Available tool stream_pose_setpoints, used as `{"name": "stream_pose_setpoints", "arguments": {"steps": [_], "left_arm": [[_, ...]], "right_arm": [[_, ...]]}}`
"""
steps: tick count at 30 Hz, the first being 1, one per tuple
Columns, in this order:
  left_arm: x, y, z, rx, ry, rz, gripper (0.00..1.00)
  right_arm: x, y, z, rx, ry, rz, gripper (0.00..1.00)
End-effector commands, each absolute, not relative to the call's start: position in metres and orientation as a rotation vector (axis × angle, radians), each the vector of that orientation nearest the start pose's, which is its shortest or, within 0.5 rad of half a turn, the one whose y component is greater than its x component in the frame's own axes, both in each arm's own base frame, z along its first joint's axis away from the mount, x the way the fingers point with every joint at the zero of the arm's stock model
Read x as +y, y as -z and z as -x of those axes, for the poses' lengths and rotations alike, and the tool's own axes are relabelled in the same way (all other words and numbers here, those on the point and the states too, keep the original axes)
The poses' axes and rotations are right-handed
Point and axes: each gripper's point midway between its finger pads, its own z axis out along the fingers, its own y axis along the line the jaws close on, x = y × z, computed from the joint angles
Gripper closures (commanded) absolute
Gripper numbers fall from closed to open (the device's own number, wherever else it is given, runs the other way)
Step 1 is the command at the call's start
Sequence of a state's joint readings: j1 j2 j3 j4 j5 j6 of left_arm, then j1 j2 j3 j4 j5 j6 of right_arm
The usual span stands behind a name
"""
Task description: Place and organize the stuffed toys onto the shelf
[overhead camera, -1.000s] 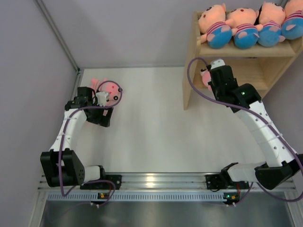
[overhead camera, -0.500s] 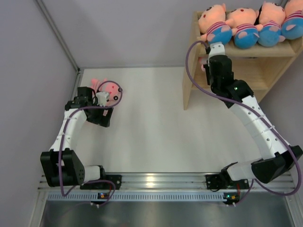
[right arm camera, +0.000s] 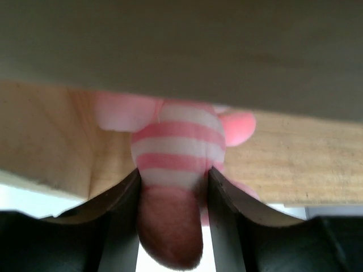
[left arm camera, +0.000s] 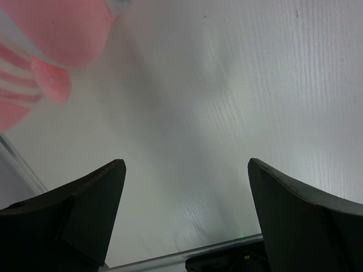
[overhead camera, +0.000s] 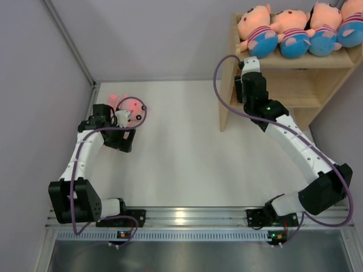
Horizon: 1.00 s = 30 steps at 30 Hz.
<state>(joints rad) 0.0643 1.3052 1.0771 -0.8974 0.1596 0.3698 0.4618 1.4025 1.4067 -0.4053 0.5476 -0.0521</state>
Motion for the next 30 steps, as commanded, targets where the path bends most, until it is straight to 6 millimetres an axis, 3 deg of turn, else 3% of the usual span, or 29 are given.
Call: {"name": "stream_pose_setpoints", "arguments": {"steps": [1,8,10,17,21,23,24,27,30], "left_arm": [[0.005,-0.138,-0.284,2.578,0.068,-0.470,0.05],[0.006,-0.137,-0.287,2.569,0.069,-0.489,0.06],[0.010,-0.141,-0.299,2.528,0.028,-0.466,0.06],[0.048,-0.150,-0.344,2.453,-0.258,-0.422,0.08],[0.076,-0.129,-0.361,2.530,-0.435,-0.408,0.07],[0.087,-0.128,-0.370,2.535,-0.451,-0.448,0.07],[0.105,-0.128,-0.375,2.547,-0.444,-0.401,0.08],[0.139,-0.131,-0.374,2.557,-0.459,-0.333,0.12],[0.134,-0.126,-0.368,2.540,-0.412,-0.485,0.17]], "right_arm": [[0.104,-0.322,-0.419,1.835,0.231,0.135,0.56],[0.104,-0.324,-0.419,1.827,0.209,0.145,0.38],[0.104,-0.328,-0.416,1.818,0.197,0.144,0.36],[0.104,-0.351,-0.402,1.789,0.167,0.178,0.32],[0.116,-0.350,-0.398,1.794,0.101,0.257,0.32],[0.124,-0.357,-0.392,1.779,0.047,0.296,0.32],[0.131,-0.362,-0.386,1.764,-0.002,0.329,0.31],[0.141,-0.369,-0.377,1.736,-0.050,0.402,0.30],[0.149,-0.369,-0.367,1.719,-0.083,0.468,0.29]]}}
